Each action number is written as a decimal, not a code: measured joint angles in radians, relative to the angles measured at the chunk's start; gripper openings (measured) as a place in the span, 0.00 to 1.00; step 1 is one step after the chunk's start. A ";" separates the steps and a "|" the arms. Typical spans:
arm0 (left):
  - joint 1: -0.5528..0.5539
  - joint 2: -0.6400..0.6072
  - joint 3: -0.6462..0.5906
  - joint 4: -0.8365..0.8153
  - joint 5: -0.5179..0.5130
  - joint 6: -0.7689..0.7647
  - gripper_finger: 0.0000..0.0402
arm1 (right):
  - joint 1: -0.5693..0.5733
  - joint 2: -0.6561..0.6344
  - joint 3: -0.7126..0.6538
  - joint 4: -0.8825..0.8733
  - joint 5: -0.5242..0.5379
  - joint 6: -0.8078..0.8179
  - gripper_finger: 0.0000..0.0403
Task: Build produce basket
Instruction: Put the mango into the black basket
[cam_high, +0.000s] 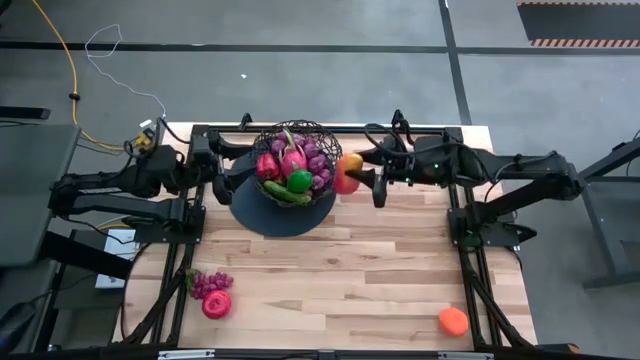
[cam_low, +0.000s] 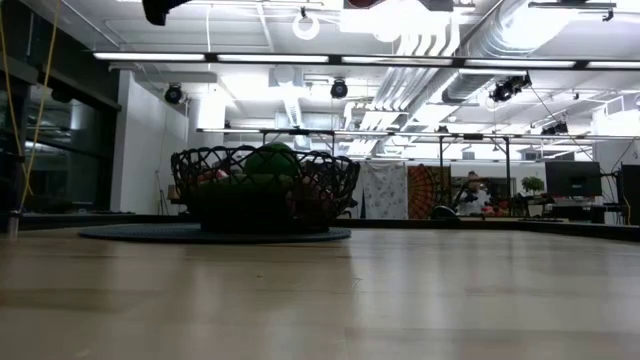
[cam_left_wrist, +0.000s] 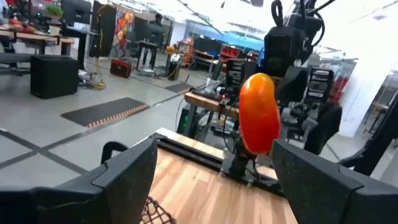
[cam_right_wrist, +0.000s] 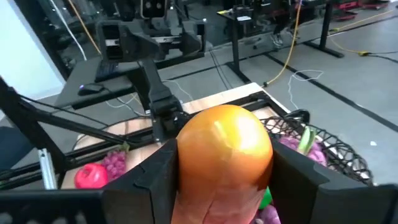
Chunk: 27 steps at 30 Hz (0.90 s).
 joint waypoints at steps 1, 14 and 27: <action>0.000 0.010 0.000 0.018 0.003 -0.009 0.76 | -0.003 0.000 0.001 0.000 -0.004 -0.001 0.47; -0.004 0.272 0.000 0.265 0.167 -0.048 0.76 | -0.004 0.148 0.002 0.134 -0.131 -0.006 0.48; -0.054 0.580 0.099 0.380 0.266 -0.111 0.76 | -0.004 0.247 0.002 0.292 -0.211 -0.019 0.48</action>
